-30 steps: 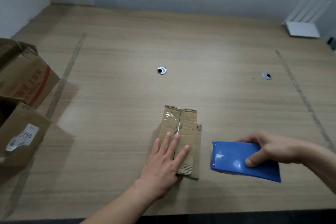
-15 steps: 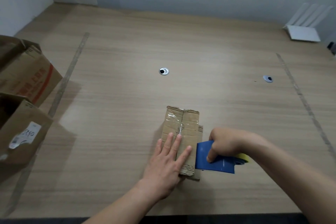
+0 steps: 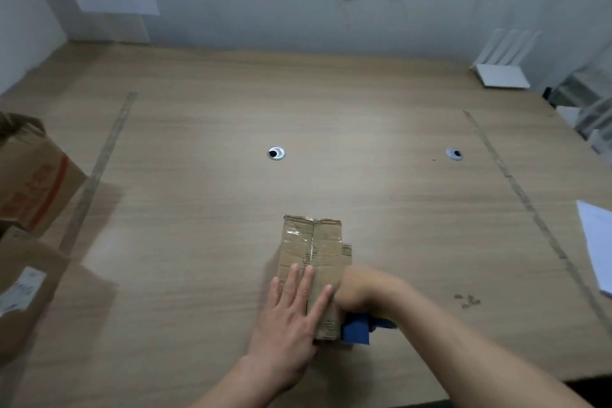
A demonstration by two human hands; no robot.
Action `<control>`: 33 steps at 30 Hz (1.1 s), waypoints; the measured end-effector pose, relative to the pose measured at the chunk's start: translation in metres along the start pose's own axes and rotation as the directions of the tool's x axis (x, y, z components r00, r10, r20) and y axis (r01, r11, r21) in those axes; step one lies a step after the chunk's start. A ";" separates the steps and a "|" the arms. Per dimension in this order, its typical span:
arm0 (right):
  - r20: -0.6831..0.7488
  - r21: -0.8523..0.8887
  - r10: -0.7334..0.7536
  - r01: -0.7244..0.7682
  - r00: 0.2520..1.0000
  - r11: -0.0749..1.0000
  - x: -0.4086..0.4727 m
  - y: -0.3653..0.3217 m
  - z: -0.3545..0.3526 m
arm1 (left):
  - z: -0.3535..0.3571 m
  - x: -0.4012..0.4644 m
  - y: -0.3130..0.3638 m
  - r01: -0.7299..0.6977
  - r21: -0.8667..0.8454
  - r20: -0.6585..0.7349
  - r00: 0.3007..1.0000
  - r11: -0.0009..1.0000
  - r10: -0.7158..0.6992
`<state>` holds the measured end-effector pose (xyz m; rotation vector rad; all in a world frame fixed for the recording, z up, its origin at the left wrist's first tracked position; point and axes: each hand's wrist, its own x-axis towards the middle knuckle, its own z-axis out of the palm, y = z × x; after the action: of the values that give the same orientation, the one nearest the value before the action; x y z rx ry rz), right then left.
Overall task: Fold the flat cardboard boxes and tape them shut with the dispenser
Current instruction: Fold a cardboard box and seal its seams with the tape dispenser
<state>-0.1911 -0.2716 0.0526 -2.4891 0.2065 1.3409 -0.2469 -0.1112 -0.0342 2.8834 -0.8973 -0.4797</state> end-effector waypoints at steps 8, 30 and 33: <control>-0.100 0.261 0.066 -0.037 0.993 0.965 -0.003 0.070 -0.005 | -0.011 -0.002 0.001 0.016 0.031 -0.039 0.999 0.999 -0.014; -0.277 0.918 0.476 0.083 0.835 0.388 0.072 0.220 -0.040 | 0.009 -0.002 0.004 0.058 0.120 -0.113 0.993 0.991 -0.045; -0.150 0.956 0.503 -0.005 0.851 0.293 0.076 0.237 -0.018 | 0.009 -0.002 0.006 0.070 0.120 -0.111 0.992 0.990 -0.057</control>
<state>-0.1981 -0.4995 -0.0481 -1.6155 1.1944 0.3748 -0.2540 -0.1148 -0.0417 3.0234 -0.8502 -0.2800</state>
